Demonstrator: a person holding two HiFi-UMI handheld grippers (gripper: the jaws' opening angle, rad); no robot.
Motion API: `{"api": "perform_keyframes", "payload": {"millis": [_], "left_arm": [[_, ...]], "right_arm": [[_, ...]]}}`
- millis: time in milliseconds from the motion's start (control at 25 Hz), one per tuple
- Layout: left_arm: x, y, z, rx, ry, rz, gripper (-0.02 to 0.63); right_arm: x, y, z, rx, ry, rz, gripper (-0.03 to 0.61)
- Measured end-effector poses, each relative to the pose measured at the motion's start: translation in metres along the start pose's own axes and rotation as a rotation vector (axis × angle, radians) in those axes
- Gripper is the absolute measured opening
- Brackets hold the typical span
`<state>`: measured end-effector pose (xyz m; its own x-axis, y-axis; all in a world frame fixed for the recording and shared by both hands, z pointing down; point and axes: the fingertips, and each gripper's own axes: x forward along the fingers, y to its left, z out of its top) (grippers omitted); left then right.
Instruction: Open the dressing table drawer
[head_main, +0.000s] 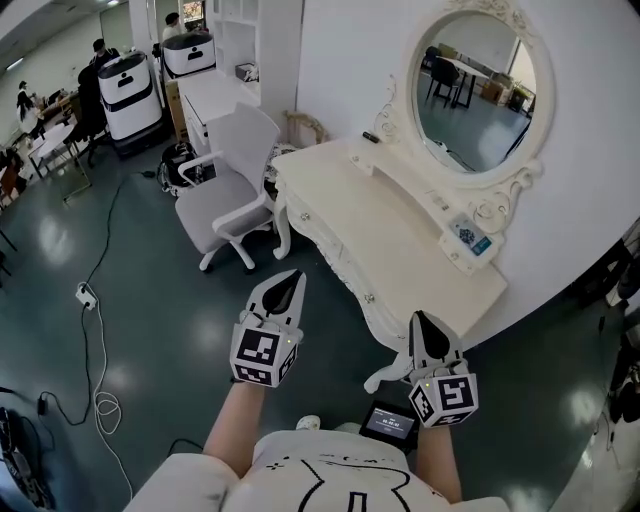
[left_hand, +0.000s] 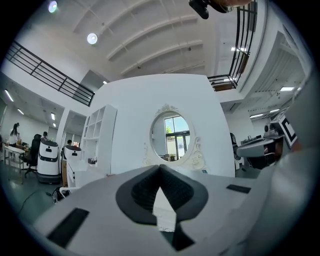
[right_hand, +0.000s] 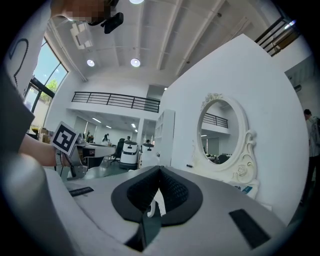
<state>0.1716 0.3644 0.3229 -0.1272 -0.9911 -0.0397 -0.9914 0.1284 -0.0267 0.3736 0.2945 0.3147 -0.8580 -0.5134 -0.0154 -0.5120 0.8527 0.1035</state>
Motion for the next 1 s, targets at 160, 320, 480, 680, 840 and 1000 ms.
{"api": "perform_keyframes", "payload": {"millis": [160,320,480,680,840,1000], "left_arm": [[0.014,0.014,-0.004,-0.005,0.001,0.009,0.009],[0.027,0.028,-0.009,-0.010,0.006,0.022,0.009],[0.048,0.041,-0.015,-0.010,0.009,0.030,0.009],[0.082,0.059,-0.018,-0.001,0.011,0.037,0.009],[0.115,0.074,-0.025,0.011,0.026,0.025,0.009],[0.155,0.095,-0.028,0.019,0.038,0.010,0.009]], "right_arm": [[0.019,-0.010,-0.004,0.007,0.007,-0.007,0.014],[0.041,-0.013,-0.009,0.016,0.010,0.004,0.014],[0.067,-0.020,-0.016,0.019,0.009,0.020,0.014],[0.105,-0.036,-0.025,0.032,0.012,0.029,0.014],[0.145,-0.052,-0.032,0.049,0.012,0.027,0.014],[0.192,-0.064,-0.037,0.063,0.013,0.030,0.014]]}}
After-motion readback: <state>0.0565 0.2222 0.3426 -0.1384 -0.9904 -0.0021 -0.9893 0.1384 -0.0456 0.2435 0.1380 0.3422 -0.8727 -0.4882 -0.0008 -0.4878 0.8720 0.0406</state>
